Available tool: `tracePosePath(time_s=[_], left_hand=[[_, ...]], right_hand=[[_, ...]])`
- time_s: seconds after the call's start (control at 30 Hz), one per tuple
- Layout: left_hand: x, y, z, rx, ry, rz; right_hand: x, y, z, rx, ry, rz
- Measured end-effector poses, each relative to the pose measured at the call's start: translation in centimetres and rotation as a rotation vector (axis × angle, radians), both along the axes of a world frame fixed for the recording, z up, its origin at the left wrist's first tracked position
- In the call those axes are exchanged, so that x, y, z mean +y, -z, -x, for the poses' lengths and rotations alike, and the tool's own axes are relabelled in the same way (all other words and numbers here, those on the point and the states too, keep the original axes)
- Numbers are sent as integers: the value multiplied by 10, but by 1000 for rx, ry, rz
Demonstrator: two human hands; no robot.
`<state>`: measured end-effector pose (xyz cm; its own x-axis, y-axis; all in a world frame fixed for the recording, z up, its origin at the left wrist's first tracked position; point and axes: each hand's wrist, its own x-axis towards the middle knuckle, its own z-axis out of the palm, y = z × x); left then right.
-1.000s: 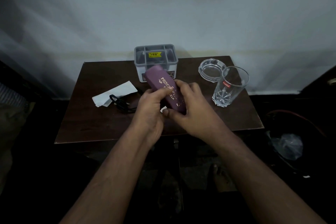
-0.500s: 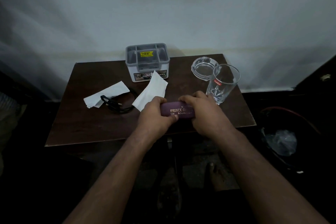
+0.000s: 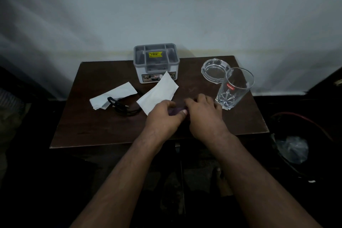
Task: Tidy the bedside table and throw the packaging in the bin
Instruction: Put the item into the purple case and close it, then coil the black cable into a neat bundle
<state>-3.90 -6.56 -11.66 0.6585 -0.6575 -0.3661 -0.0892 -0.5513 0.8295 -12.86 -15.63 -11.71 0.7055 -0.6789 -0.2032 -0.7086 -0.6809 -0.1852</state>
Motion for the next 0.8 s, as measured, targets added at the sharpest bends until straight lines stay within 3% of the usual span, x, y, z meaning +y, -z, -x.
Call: tracePosePath(time_s=[0.27, 0.47, 0.67, 0.8], left_hand=[[14, -7, -20, -29, -232, 188], [40, -15, -38, -20, -500, 347], [72, -16, -65, -25, -667, 355], [81, -13, -79, 166, -735, 305]], right_hand=[[25, -12, -30, -323, -37, 3], [65, -15, -51, -400, -133, -21], [97, -4, -80, -442, -225, -194], [104, 1, -92, -489, -204, -314]])
